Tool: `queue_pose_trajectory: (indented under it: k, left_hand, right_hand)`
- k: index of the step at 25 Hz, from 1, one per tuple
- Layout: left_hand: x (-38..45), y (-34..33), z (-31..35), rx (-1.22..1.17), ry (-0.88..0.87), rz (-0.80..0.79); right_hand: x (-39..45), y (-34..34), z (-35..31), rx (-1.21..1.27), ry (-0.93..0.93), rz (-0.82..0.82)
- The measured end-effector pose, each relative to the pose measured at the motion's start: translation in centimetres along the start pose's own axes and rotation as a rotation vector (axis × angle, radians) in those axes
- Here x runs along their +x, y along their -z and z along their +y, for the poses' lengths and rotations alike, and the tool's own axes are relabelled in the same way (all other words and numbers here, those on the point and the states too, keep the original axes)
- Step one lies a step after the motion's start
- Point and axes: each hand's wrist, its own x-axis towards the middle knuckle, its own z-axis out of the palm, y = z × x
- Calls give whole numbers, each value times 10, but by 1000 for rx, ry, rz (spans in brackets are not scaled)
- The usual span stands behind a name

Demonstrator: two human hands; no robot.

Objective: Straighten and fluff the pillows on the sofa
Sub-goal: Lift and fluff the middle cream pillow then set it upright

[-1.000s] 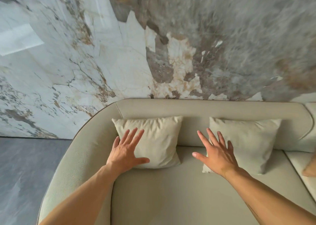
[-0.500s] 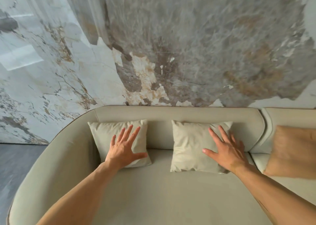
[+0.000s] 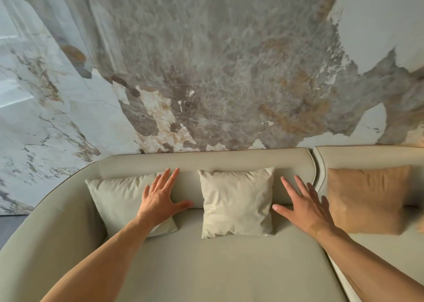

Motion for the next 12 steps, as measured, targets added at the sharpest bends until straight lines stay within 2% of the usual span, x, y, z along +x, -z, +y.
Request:
queue_pose_trajectory:
  k: [9, 12]
  left_hand:
    - [29, -19, -15, -70, -19, -34]
    - [33, -25, -25, -71, 22, -66]
  right_hand:
    - [9, -14, -9, 15, -62, -32]
    - [17, -15, -12, 18, -68, -41]
